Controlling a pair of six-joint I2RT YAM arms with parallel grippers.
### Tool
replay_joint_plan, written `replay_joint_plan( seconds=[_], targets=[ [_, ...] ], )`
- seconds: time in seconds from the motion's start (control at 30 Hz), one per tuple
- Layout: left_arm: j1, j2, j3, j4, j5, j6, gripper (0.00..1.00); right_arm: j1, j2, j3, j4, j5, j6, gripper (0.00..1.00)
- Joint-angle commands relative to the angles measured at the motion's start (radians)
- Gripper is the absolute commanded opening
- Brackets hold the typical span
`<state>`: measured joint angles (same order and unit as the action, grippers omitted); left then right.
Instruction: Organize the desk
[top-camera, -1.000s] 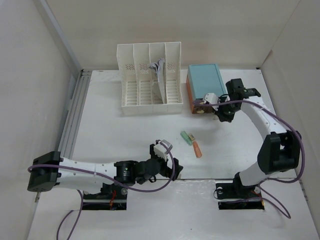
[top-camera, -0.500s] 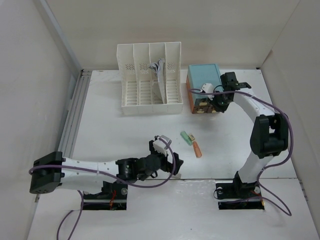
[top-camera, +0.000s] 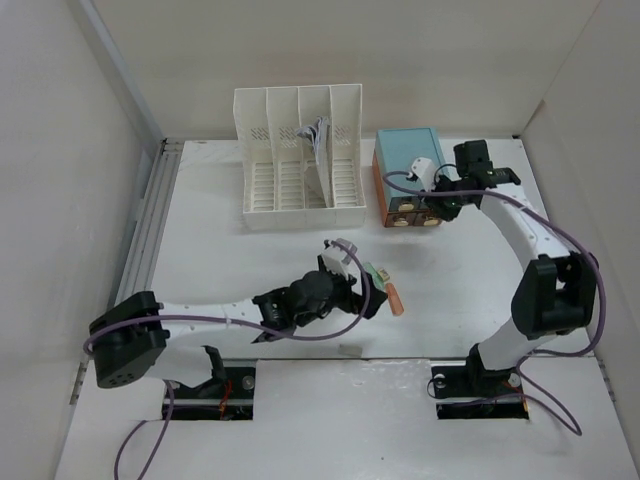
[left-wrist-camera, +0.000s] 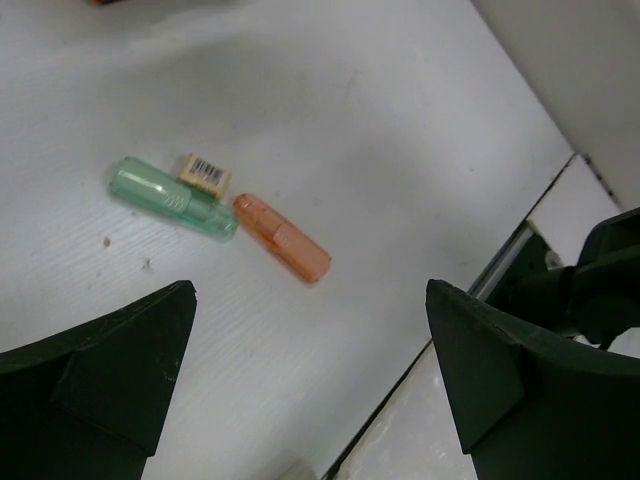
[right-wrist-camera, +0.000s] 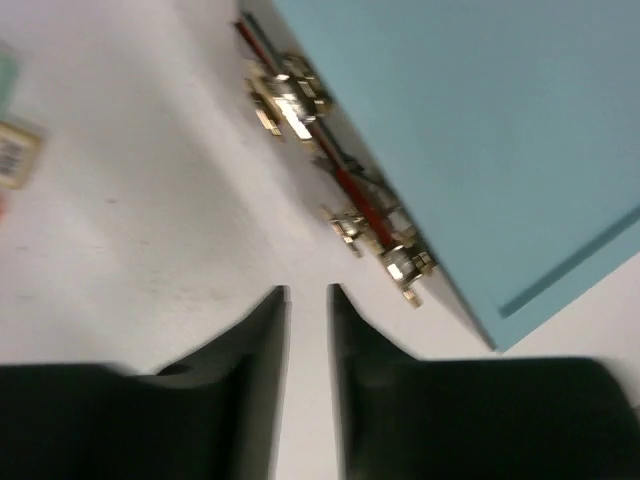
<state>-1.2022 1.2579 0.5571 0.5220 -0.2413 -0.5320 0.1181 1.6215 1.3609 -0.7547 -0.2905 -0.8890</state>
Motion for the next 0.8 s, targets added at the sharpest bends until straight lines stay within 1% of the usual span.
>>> replay_joint_plan(
  seconds=[0.0,0.03,0.07,0.1,0.13,0.17,0.2,0.23,0.27,0.3,0.33,0.37,0.4,0.43,0.47,0.57,0.67,0.77],
  targets=[
    [0.062,0.037,0.084,0.143,0.157,-0.019,0.99,-0.003,-0.112,0.049,-0.138,-0.19,-0.062,0.28],
    [0.111,0.084,0.098,0.189,0.236,-0.035,0.98,-0.003,-0.186,0.04,-0.129,-0.19,-0.042,0.43],
    [0.137,0.115,0.128,0.214,0.275,-0.084,0.96,0.006,-0.228,0.026,-0.044,-0.158,-0.003,0.66],
    [0.165,0.15,0.147,0.237,0.316,-0.112,0.9,0.006,-0.273,-0.012,0.022,-0.11,0.112,0.81],
    [0.193,0.229,0.17,0.284,0.409,-0.14,0.8,0.006,-0.361,-0.034,0.082,-0.069,0.155,0.93],
    [0.241,0.273,0.22,0.306,0.451,-0.164,0.52,0.006,-0.405,-0.061,0.142,0.0,0.191,1.0],
    [0.26,0.316,0.249,0.321,0.483,-0.216,0.38,0.006,-0.449,-0.094,0.281,0.039,0.24,1.0],
    [0.277,0.36,0.28,0.334,0.514,-0.235,0.27,0.006,-0.492,-0.161,0.351,0.066,0.328,1.0],
    [0.305,0.449,0.312,0.343,0.577,-0.249,0.18,0.006,-0.556,-0.187,0.407,0.082,0.355,1.0],
    [0.314,0.49,0.381,0.343,0.591,-0.261,0.14,-0.003,-0.578,-0.206,0.476,0.082,0.383,1.0],
    [0.314,0.529,0.417,0.328,0.6,-0.272,0.13,-0.003,-0.591,-0.215,0.494,0.082,0.436,1.0],
    [0.325,0.588,0.447,0.294,0.609,-0.272,0.18,-0.003,-0.591,-0.206,0.494,0.067,0.449,0.99],
    [0.325,0.612,0.504,0.27,0.596,-0.258,0.27,-0.003,-0.591,-0.195,0.482,0.027,0.464,0.93],
    [0.325,0.63,0.53,0.242,0.577,-0.249,0.33,-0.012,-0.578,-0.181,0.46,0.013,0.484,0.88],
    [0.325,0.646,0.552,0.216,0.562,-0.223,0.37,-0.012,-0.569,-0.171,0.45,-0.002,0.499,0.84],
    [0.325,0.684,0.627,0.09,0.473,-0.191,0.6,-0.023,-0.551,-0.169,0.439,-0.071,0.522,0.71],
    [0.325,0.695,0.645,0.043,0.424,-0.18,0.69,-0.032,-0.551,-0.184,0.46,-0.093,0.541,0.7],
    [0.325,0.713,0.656,0.006,0.363,-0.18,0.71,-0.041,-0.551,-0.209,0.46,-0.102,0.541,0.7]
  ],
)
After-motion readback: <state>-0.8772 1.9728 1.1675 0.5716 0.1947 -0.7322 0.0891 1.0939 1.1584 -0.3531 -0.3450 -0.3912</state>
